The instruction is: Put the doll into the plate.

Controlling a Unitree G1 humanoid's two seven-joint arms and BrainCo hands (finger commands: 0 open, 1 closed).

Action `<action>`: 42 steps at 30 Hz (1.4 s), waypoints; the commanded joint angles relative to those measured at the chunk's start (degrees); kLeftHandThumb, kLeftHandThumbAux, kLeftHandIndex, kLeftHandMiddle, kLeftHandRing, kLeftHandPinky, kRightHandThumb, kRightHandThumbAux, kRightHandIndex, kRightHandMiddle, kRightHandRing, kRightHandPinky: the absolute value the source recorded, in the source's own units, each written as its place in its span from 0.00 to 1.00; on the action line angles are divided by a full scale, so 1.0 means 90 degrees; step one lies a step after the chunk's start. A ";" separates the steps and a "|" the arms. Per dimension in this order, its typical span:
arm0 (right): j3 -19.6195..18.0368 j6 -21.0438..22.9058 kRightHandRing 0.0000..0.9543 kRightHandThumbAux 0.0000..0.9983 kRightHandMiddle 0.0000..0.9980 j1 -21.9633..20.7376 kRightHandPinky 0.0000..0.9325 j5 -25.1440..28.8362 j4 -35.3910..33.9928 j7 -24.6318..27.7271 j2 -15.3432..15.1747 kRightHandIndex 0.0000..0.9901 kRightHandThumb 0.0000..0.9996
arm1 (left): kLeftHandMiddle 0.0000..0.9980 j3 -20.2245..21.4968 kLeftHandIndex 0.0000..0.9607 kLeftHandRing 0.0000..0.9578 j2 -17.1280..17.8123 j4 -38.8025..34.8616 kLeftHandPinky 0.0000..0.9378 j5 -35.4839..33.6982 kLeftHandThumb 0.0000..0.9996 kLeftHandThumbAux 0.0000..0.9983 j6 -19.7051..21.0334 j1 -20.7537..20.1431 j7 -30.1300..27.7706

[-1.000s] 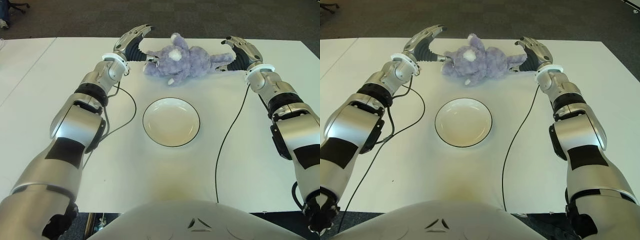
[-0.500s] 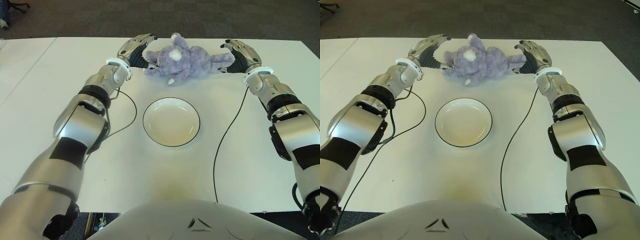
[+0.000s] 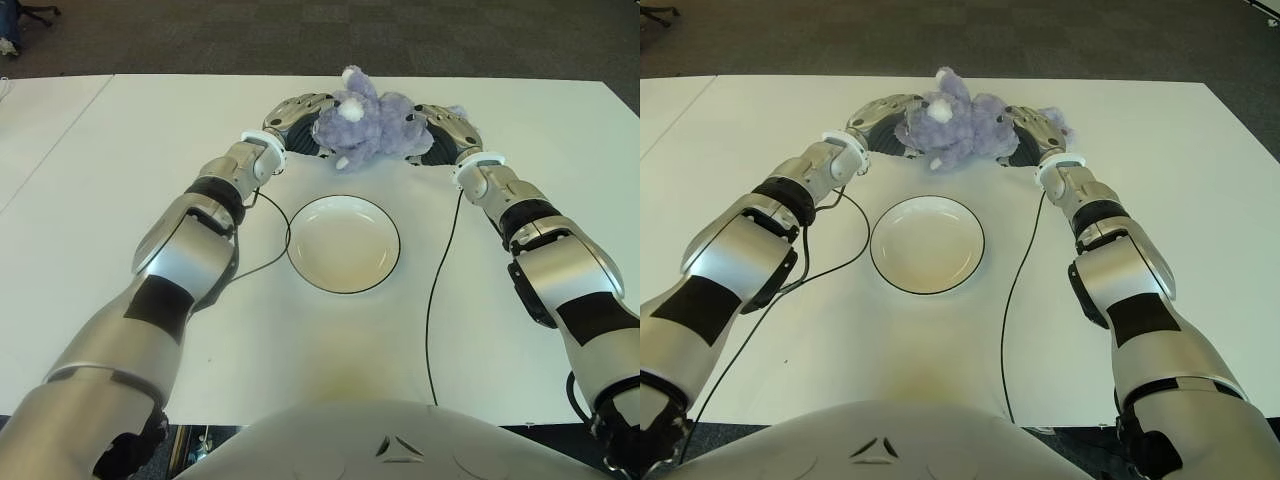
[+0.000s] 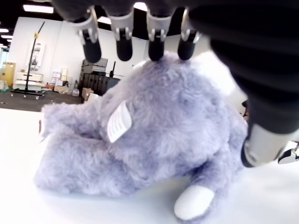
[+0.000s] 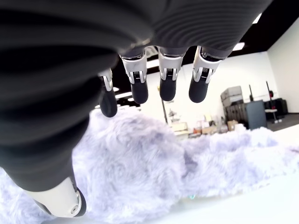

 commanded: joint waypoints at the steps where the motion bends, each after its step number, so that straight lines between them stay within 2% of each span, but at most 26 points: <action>1: 0.0054 0.0018 0.00 0.75 0.02 0.0108 0.00 -0.0032 0.0075 0.0028 0.0056 0.14 0.30 | 0.00 -0.0170 0.06 0.00 -0.0130 0.0094 0.00 0.0202 0.16 0.60 0.0044 0.0082 -0.0083; 12: 0.0053 0.0164 0.00 0.76 0.02 0.0140 0.00 0.0019 0.0112 -0.0020 0.0348 0.16 0.33 | 0.00 -0.0233 0.07 0.00 -0.0589 0.0201 0.00 0.0218 0.13 0.64 0.0570 0.0083 -0.0230; 20: -0.0257 0.0458 0.00 0.77 0.02 0.0386 0.00 0.0354 0.0210 0.0168 0.0731 0.18 0.38 | 0.00 -0.0170 0.09 0.00 -0.0877 0.0320 0.00 0.0153 0.12 0.64 0.1092 0.0209 -0.0249; 24: -0.0516 0.0577 0.00 0.77 0.01 0.0520 0.00 0.0581 0.0239 0.0311 0.0881 0.18 0.39 | 0.00 -0.0124 0.11 0.00 -0.0922 0.0342 0.00 0.0126 0.12 0.64 0.1251 0.0300 -0.0232; 29: -0.0738 0.0621 0.00 0.79 0.00 0.0616 0.00 0.0778 0.0232 0.0421 0.1007 0.17 0.39 | 0.00 -0.0051 0.07 0.00 -0.0928 0.0359 0.00 0.0117 0.07 0.65 0.1424 0.0367 -0.0268; 35: -0.0718 0.0428 0.00 0.80 0.01 0.0707 0.03 0.0757 0.0191 0.0315 0.1077 0.18 0.39 | 0.00 0.0084 0.02 0.00 -0.0966 0.0364 0.00 0.0020 0.02 0.64 0.1596 0.0372 -0.0410; 42: -0.0619 0.0348 0.00 0.80 0.02 0.0718 0.02 0.0677 0.0172 0.0248 0.1079 0.17 0.37 | 0.00 0.0230 0.00 0.00 -0.1047 0.0362 0.00 -0.0062 0.00 0.64 0.1776 0.0397 -0.0517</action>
